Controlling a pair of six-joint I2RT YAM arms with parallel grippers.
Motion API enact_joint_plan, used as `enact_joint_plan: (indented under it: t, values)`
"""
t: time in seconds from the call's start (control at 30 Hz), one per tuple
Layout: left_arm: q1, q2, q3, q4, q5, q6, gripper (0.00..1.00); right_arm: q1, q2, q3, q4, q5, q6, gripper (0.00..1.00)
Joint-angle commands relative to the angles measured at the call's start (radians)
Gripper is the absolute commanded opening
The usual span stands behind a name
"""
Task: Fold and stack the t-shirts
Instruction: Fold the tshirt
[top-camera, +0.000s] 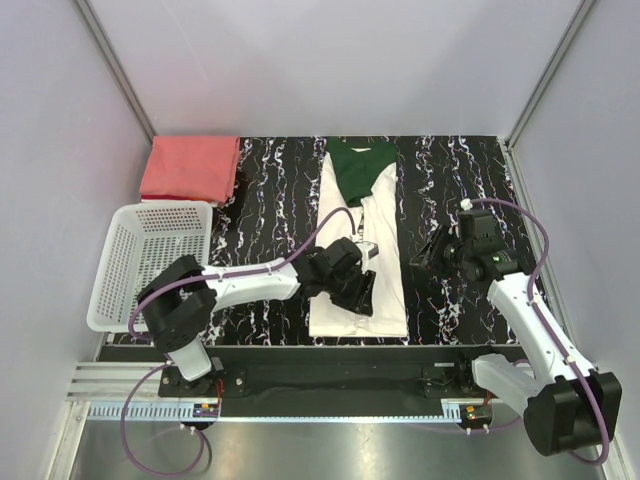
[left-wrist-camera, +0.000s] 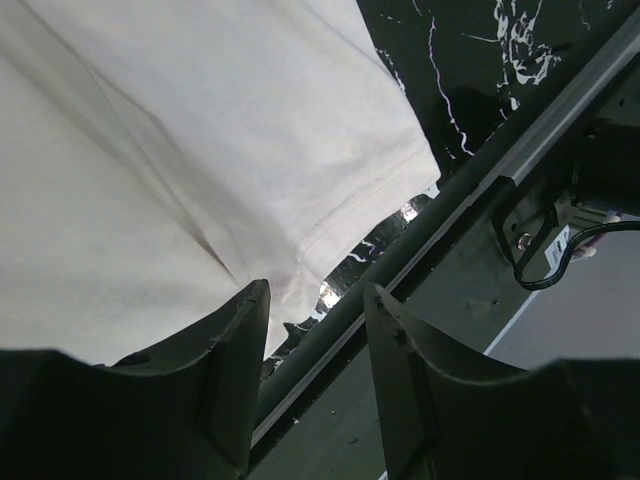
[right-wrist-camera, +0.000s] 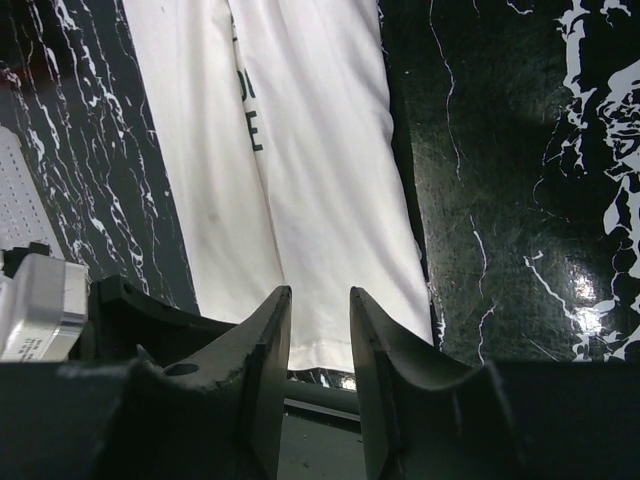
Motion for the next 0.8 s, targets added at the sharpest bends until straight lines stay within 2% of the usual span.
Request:
enact_joint_plan:
  t: [0.0, 0.33, 0.53, 0.57, 0.6, 0.63, 0.77]
  values:
    - [-0.019, 0.016, 0.022, 0.006, -0.096, -0.005, 0.47, -0.003, -0.038, 0.020, 0.012, -0.032, 0.010, 0.37]
    - [-0.036, 0.071, 0.039, -0.010, -0.094, 0.000, 0.46, -0.005, -0.035, 0.022, 0.012, -0.040, 0.007, 0.37]
    - [-0.045, 0.066, 0.029, 0.032, -0.033, -0.009, 0.22, -0.005, -0.032, 0.022, 0.016, -0.038, 0.002, 0.37]
    - [-0.045, 0.065, 0.023, 0.032, -0.034, -0.012, 0.16, -0.005, -0.031, 0.022, 0.015, -0.038, 0.001, 0.37]
    - [-0.045, 0.059, 0.022, 0.030, -0.034, -0.018, 0.05, -0.005, -0.031, 0.022, 0.018, -0.037, 0.001, 0.37]
    - [-0.045, 0.054, 0.019, 0.027, -0.034, -0.024, 0.01, -0.005, -0.029, 0.021, 0.019, -0.040, -0.001, 0.37]
    - [-0.045, -0.016, -0.022, 0.032, -0.079, -0.066, 0.00, -0.005, -0.021, 0.016, 0.027, -0.040, -0.002, 0.37]
